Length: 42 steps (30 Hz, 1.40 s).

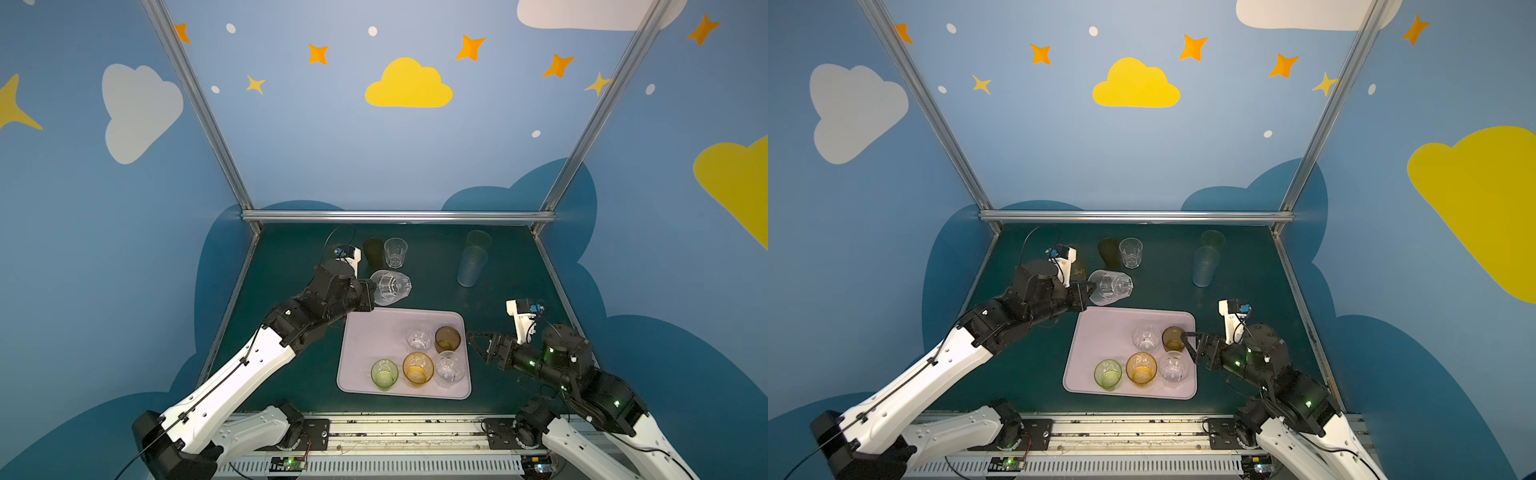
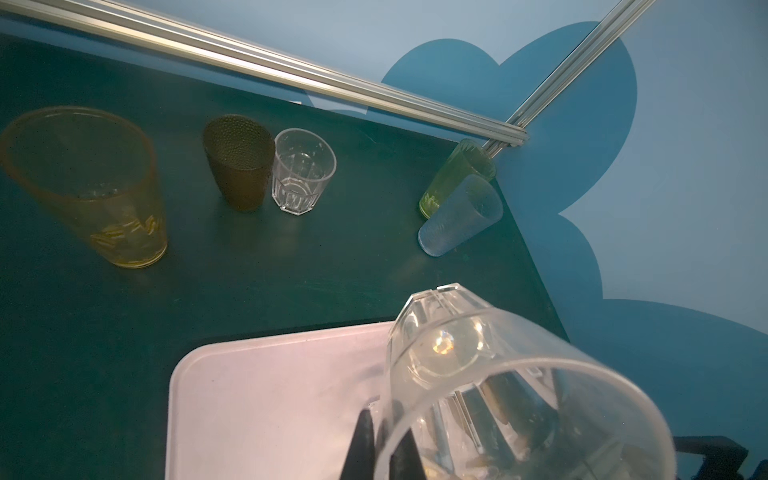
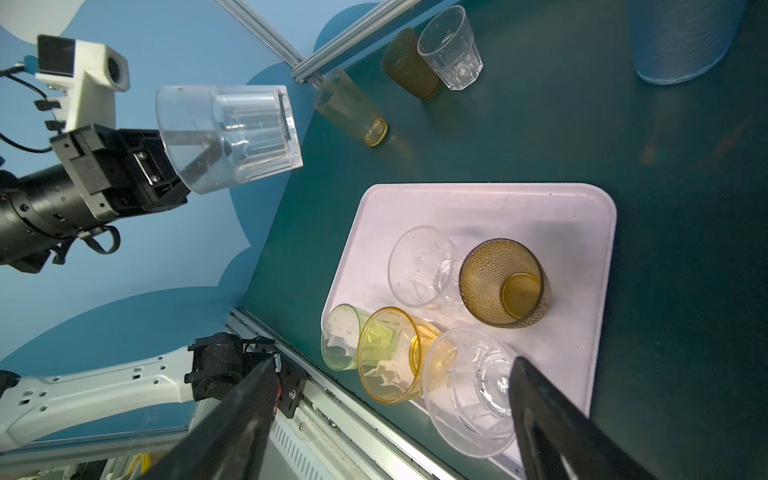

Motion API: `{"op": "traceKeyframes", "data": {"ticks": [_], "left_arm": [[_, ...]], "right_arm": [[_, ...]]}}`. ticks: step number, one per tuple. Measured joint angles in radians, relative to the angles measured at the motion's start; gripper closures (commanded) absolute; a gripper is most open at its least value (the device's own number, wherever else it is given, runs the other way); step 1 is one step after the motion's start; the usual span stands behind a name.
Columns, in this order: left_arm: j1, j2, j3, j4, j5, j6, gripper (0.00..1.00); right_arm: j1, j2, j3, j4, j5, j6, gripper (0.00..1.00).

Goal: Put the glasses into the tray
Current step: 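Carry the clear faceted glass toward the tray with the left gripper, then lower the clear faceted glass onto the tray beside the green glass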

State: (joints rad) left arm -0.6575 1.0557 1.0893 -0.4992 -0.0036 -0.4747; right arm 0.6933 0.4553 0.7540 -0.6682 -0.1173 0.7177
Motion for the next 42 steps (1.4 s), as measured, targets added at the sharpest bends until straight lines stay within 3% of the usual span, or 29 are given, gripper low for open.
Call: {"op": "traceKeyframes", "data": {"ticks": [9, 15, 19, 20, 22, 24, 29, 32, 42], "left_arm": [[0.0, -0.113, -0.096, -0.036, -0.044, 0.0, 0.86], [0.0, -0.117, -0.114, -0.036, -0.053, -0.003, 0.94], [0.001, -0.111, -0.151, -0.035, -0.056, -0.006, 0.95], [0.001, -0.106, -0.158, -0.037, -0.059, -0.005, 0.92], [0.001, -0.095, -0.164, -0.037, -0.071, -0.005, 0.79], [0.006, -0.085, -0.166, -0.04, -0.096, -0.01, 0.84], [0.043, -0.082, -0.167, -0.051, -0.153, -0.027, 0.73], [0.063, -0.082, -0.167, -0.067, -0.172, -0.034, 0.76], [0.081, -0.084, -0.193, -0.09, -0.165, -0.042, 0.71]], "right_arm": [[-0.001, 0.028, 0.0, 0.041, 0.006, 0.003, 0.14], [-0.001, 0.032, 0.0, 0.045, 0.028, 0.007, 0.14], [-0.001, 0.032, -0.001, 0.049, 0.042, 0.008, 0.13], [-0.001, 0.032, -0.002, 0.051, 0.045, 0.009, 0.14], [-0.001, 0.032, -0.004, 0.052, 0.048, 0.009, 0.14], [-0.001, 0.032, -0.008, 0.053, 0.049, 0.009, 0.14], [-0.003, 0.035, -0.008, 0.051, 0.049, 0.009, 0.14], [-0.003, 0.04, -0.008, 0.051, 0.054, 0.01, 0.14], [-0.004, 0.074, -0.008, 0.051, 0.069, 0.011, 0.13]]}}
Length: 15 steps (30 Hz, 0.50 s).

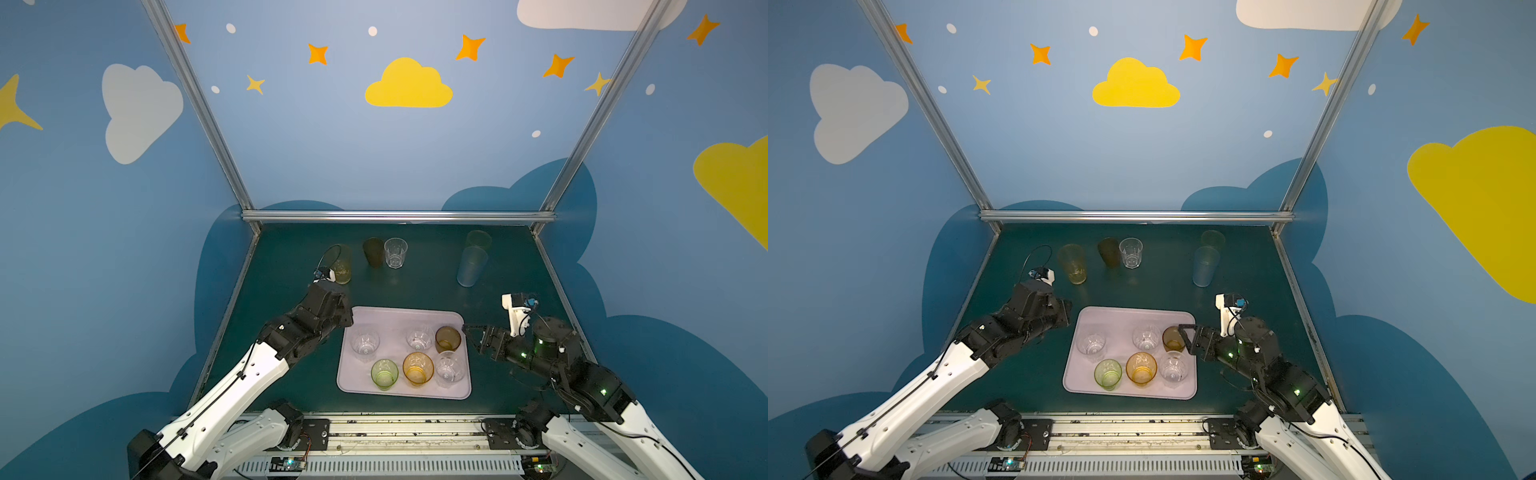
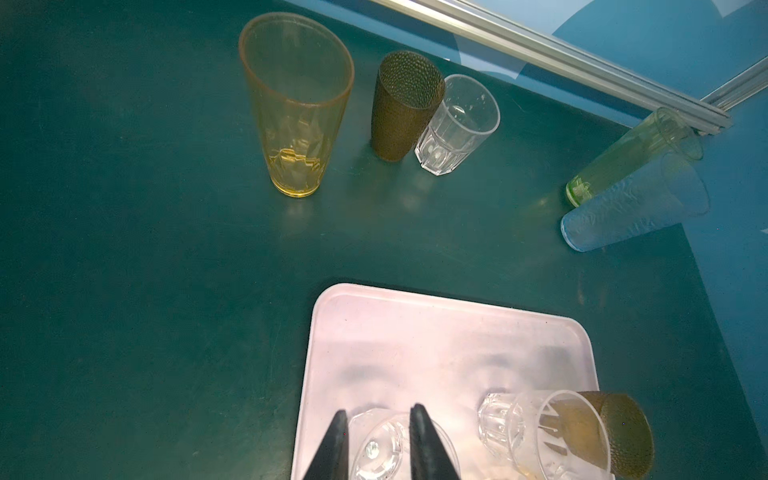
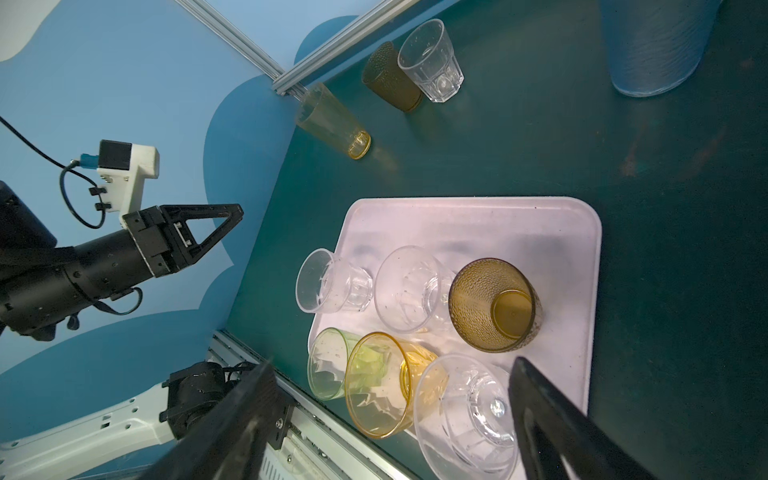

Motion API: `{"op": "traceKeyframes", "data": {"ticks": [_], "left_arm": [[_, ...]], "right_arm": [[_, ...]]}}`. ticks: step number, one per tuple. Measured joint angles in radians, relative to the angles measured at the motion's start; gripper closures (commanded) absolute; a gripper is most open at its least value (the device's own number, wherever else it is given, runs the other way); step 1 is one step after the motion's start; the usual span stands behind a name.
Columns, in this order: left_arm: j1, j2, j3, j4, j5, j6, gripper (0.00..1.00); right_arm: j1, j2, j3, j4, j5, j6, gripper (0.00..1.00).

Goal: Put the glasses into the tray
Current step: 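Lower the clear faceted glass onto the tray beside the green glass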

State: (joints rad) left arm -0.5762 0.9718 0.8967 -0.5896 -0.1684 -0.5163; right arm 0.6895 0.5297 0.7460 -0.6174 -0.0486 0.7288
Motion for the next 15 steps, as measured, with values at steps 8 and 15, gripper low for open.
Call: {"op": "traceKeyframes", "data": {"ticks": [8, 15], "left_arm": [[0.003, -0.032, -0.016, -0.05, 0.056, -0.013, 0.67], [0.006, -0.116, -0.117, -0.051, 0.096, -0.047, 0.66]], "right_arm": [[-0.001, 0.021, 0.0, 0.003, -0.009, -0.001, 0.13], [-0.001, 0.012, 0.0, 0.003, -0.006, 0.005, 0.14]]}}
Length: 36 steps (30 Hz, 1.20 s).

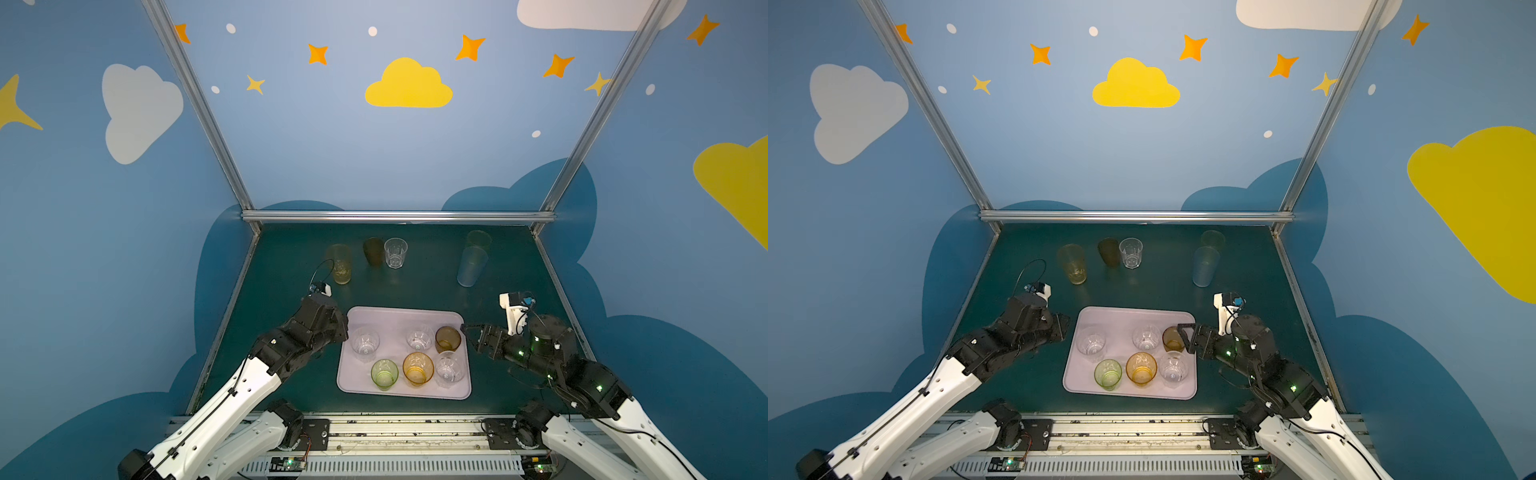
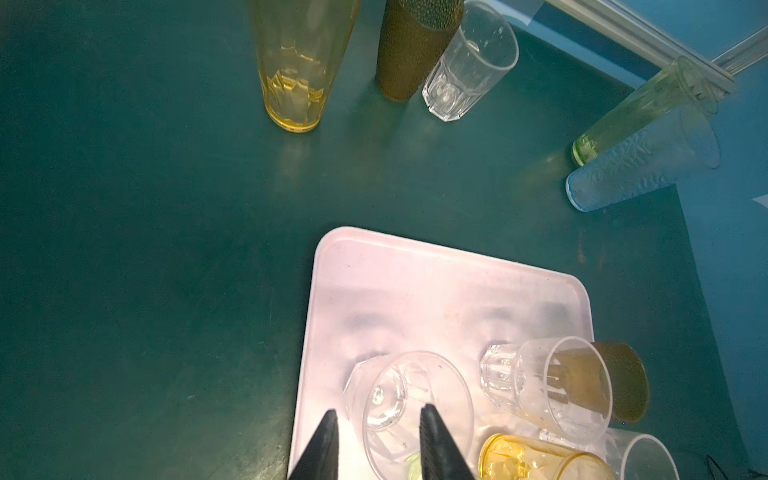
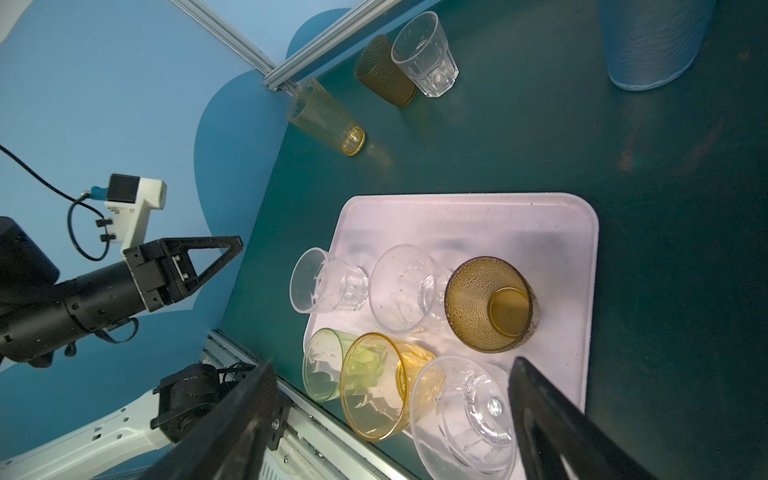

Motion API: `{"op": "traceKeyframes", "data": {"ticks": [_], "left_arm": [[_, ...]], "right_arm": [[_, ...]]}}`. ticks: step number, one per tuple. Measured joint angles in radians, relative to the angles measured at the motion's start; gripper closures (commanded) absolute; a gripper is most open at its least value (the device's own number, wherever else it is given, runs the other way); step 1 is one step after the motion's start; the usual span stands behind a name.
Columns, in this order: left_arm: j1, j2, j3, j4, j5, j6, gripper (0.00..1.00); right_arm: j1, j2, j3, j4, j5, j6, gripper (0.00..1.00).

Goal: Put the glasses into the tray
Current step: 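Lower the clear faceted glass onto the tray beside the green glass, then open the left gripper off the glass while the right reaches to a far clear glass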

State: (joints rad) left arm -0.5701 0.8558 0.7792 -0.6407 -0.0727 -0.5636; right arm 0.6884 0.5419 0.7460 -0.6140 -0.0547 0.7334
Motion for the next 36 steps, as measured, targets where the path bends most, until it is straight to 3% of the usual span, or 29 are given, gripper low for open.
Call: {"op": "traceKeyframes", "data": {"ticks": [13, 26, 30, 36], "left_arm": [[0.001, 0.079, -0.064, 0.019, 0.12, -0.08, 0.65], [0.001, 0.18, -0.076, 0.036, 0.13, -0.081, 0.67], [0.001, 0.214, -0.076, 0.045, 0.122, -0.076, 0.73], [0.001, 0.278, -0.06, 0.056, 0.103, -0.064, 0.91]], "right_arm": [[0.0, -0.067, -0.015, -0.003, 0.002, 0.048, 0.14], [-0.001, -0.142, -0.017, -0.043, 0.002, 0.086, 0.14], [-0.001, -0.143, -0.017, -0.05, 0.003, 0.092, 0.14], [-0.001, -0.118, -0.016, -0.052, 0.006, 0.09, 0.14]]}}
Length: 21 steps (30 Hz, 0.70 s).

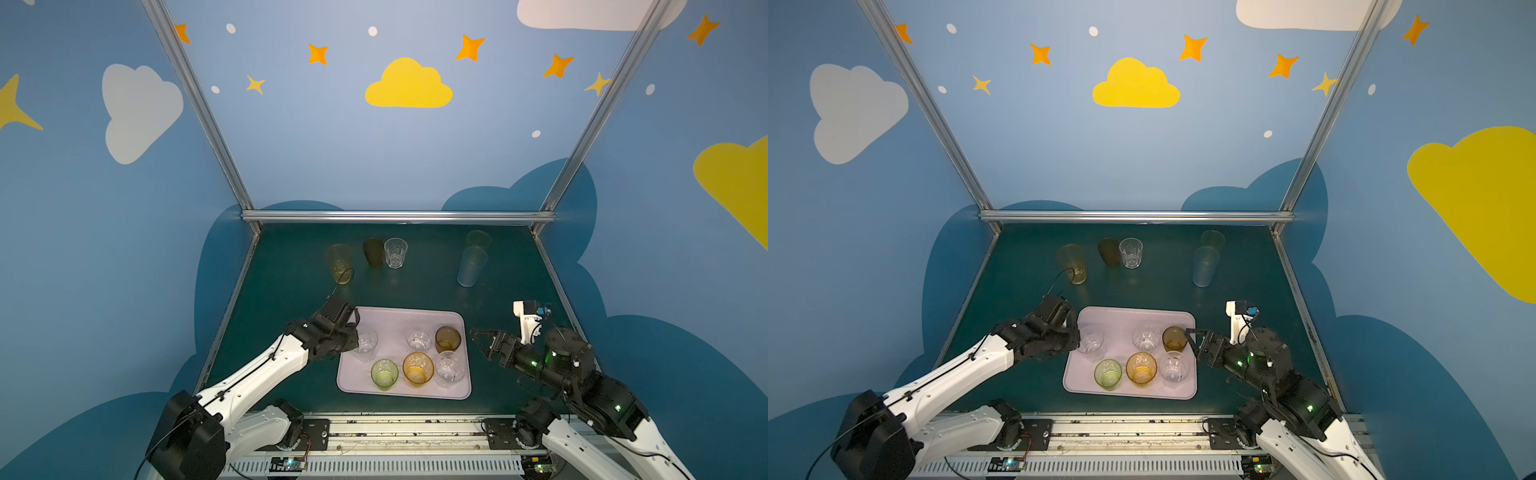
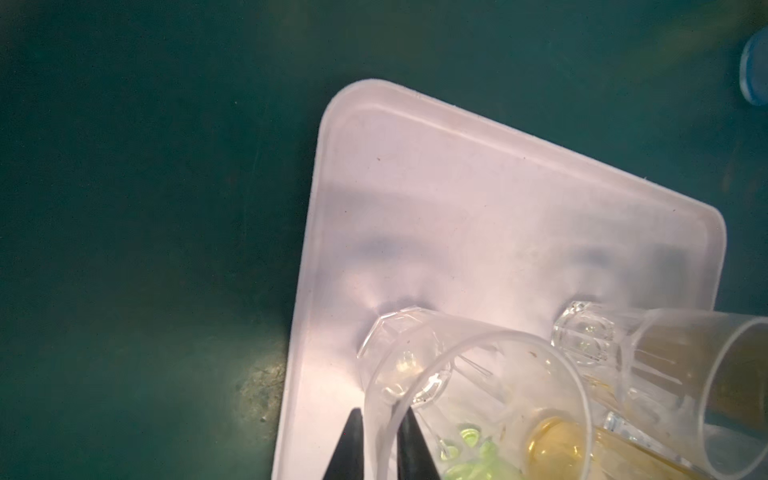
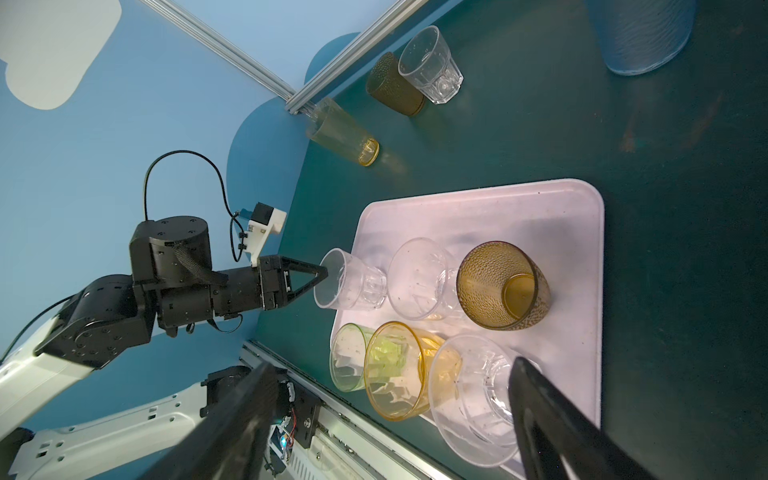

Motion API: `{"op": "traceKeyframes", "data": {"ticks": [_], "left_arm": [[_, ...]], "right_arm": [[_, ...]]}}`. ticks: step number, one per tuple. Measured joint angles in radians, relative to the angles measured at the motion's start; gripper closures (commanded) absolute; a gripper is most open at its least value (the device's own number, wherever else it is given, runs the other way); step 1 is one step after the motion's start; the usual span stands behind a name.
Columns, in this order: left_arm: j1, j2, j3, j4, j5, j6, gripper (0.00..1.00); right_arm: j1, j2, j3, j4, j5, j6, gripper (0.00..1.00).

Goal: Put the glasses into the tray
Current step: 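Open the left gripper off the glass while the right reaches to a far clear glass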

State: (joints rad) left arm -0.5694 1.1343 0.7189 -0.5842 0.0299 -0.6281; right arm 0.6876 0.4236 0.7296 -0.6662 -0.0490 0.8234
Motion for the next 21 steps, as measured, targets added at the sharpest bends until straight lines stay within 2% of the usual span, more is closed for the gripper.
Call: {"op": "traceKeyframes", "data": {"ticks": [5, 14, 21], "left_arm": [[0.0, 0.026, 0.01, 0.01, -0.023, 0.005, 0.96], [-0.004, 0.068, 0.065, 0.019, 0.0, 0.007, 0.96], [-0.071, 0.095, 0.132, 0.019, 0.011, 0.011, 0.96]], "right_arm": [[0.0, 0.021, 0.0, -0.003, 0.005, -0.003, 0.13], [0.0, 0.01, 0.0, -0.009, 0.018, -0.012, 0.14], [0.0, -0.009, 0.0, -0.012, 0.032, -0.011, 0.14]]}}
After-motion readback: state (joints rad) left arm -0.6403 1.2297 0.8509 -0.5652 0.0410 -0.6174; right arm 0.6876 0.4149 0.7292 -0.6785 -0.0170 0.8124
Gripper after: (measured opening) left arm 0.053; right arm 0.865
